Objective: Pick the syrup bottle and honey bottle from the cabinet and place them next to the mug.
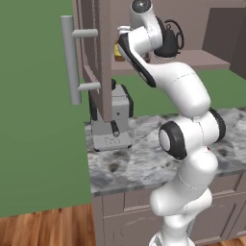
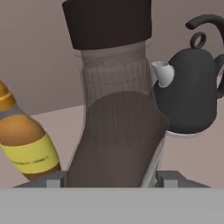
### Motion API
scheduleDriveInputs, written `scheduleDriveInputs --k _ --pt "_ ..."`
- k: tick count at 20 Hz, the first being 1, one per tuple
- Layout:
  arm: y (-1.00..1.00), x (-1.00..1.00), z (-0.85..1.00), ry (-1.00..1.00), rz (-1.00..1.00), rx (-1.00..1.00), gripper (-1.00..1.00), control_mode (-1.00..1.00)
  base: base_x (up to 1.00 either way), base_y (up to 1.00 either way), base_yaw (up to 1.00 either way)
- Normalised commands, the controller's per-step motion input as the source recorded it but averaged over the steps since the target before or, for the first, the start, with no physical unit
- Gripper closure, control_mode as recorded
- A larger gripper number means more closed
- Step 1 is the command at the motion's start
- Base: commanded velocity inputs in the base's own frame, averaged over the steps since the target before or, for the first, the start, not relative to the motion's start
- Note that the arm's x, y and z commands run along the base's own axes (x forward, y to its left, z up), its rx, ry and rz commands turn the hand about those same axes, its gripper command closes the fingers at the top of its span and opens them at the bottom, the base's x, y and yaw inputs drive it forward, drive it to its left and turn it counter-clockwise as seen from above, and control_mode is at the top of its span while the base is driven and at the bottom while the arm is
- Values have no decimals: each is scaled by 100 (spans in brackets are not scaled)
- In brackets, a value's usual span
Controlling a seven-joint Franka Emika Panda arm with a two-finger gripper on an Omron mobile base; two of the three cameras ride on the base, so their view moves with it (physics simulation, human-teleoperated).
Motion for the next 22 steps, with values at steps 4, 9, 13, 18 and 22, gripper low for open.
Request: scheduleDriveInputs --k 4,9,13,18,22 --pt "0 -33 0 -3 0 0 100 -100 0 0 0" --pt "0 -52 0 -6 0 0 100 -100 0 0 0" --pt "0 -65 0 -4 0 0 100 -100 0 0 0" --pt "0 -79 0 -11 0 0 100 -100 0 0 0" --pt "-10 -81 0 -13 0 0 100 -100 0 0 0"
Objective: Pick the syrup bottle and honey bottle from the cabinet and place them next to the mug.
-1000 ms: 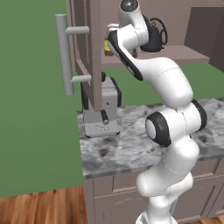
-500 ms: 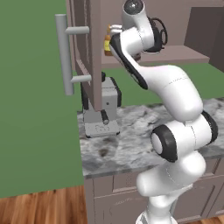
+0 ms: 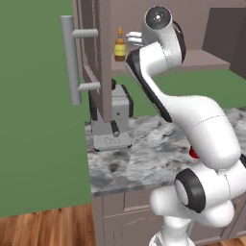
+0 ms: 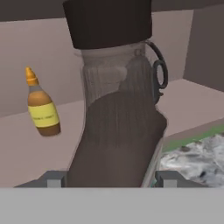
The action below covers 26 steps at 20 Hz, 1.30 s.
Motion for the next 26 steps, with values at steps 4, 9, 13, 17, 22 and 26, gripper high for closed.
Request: scheduleDriveInputs --k 4,9,13,17,22,26 --pt "-43 -75 0 -8 0 0 100 -100 0 0 0" --pt "-79 -53 -3 -2 0 0 100 -100 0 0 0" --pt "-96 -18 -12 0 1 0 100 -100 0 0 0" --pt "-95 -8 -12 2 6 0 100 -100 0 0 0" --pt "-64 0 -2 10 11 0 100 -100 0 0 0" --pt "-42 0 -11 11 16 0 100 -100 0 0 0"
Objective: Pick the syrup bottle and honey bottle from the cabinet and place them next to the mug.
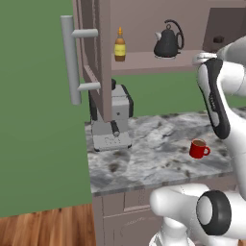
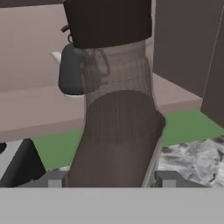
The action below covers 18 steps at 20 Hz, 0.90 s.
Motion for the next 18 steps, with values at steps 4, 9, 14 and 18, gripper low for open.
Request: scheduleDriveInputs --k 4,9,14,18 --pt "-29 0 -25 12 21 -1 100 -100 0 0 0" --pt "-33 0 -37 7 22 0 100 -100 0 0 0" --pt "-32 0 -46 6 21 -2 100 -100 0 0 0" --pt "-25 0 -61 5 10 -1 100 -100 0 0 0"
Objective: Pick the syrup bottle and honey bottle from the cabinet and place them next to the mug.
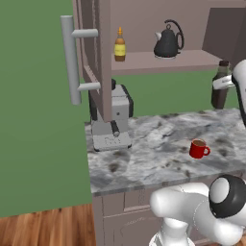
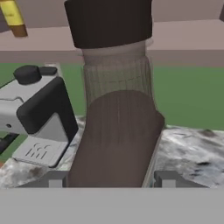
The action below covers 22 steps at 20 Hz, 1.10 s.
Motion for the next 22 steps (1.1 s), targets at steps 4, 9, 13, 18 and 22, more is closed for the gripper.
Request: scheduleDriveInputs --k 4,9,13,18,22 --pt "-2 0 -66 1 1 0 100 -100 0 0 0" --pt "0 0 -63 0 0 0 100 -100 0 0 0" --pt "0 0 -61 0 0 0 100 -100 0 0 0" --pt "-2 0 -61 0 0 0 100 -100 0 0 0" --pt "-11 0 -59 0 0 0 100 -100 0 0 0"
